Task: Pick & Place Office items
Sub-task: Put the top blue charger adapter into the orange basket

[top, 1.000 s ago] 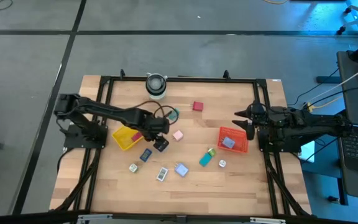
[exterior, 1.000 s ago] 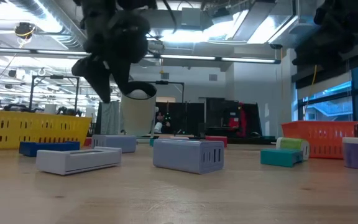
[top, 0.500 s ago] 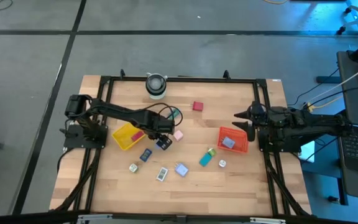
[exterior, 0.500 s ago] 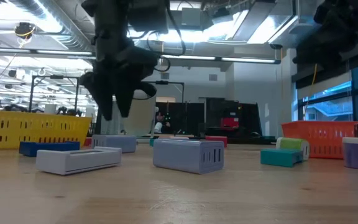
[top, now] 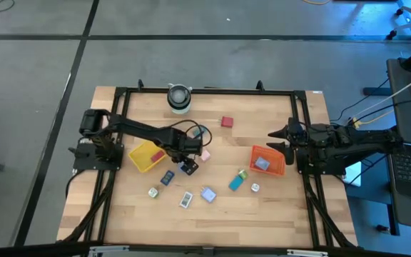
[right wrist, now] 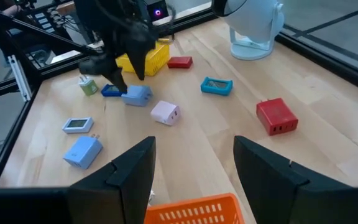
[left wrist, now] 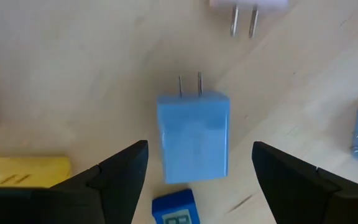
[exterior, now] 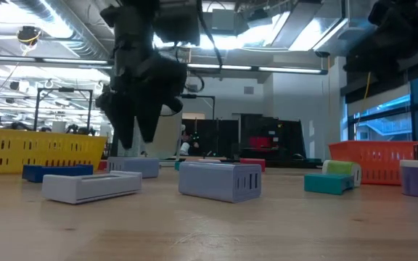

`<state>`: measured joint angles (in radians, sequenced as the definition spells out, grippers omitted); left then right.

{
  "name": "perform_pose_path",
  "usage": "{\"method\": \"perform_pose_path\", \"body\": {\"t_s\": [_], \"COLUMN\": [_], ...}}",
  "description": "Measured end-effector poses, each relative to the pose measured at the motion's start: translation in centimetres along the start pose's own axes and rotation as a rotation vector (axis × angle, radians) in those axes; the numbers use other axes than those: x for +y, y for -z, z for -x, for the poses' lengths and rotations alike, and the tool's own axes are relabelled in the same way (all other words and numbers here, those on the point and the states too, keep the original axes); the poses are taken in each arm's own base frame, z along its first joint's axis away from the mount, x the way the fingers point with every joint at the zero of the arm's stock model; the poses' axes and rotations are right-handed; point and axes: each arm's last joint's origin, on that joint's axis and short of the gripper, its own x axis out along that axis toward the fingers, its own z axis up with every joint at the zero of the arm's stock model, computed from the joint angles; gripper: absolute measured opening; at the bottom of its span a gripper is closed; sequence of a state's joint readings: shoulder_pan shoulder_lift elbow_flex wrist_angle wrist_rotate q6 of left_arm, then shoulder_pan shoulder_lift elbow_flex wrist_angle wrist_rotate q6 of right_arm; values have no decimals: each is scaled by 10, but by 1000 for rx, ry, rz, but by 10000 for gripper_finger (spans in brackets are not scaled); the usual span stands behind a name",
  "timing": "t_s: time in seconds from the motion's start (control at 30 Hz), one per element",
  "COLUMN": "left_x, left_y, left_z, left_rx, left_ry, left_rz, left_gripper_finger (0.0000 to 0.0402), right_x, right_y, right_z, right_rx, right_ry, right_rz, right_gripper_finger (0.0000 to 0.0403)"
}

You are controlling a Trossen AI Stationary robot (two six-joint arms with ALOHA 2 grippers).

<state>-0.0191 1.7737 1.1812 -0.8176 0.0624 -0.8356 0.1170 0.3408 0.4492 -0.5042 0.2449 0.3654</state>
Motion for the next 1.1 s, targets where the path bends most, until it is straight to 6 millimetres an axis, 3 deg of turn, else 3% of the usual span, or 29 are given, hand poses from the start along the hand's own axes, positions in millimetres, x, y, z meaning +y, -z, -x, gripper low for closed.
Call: {"method": "perform_pose_path", "body": {"t_s": [0.23,1.1], "left_x": [-3,-6], "left_y": [0,-1], "left_z": [-26,-30], "left_rx": [66,1], "left_ry": [-31,-72], "left_rz": [-31,-82], "left_gripper_finger": [282,247], "right_x": [1,2], "right_y": [0,0], "right_z": [0,0], "right_rx": [1,1], "right_ry": [-12,-14], "right_rz": [12,-14], "right_gripper_finger": [217,217]}}
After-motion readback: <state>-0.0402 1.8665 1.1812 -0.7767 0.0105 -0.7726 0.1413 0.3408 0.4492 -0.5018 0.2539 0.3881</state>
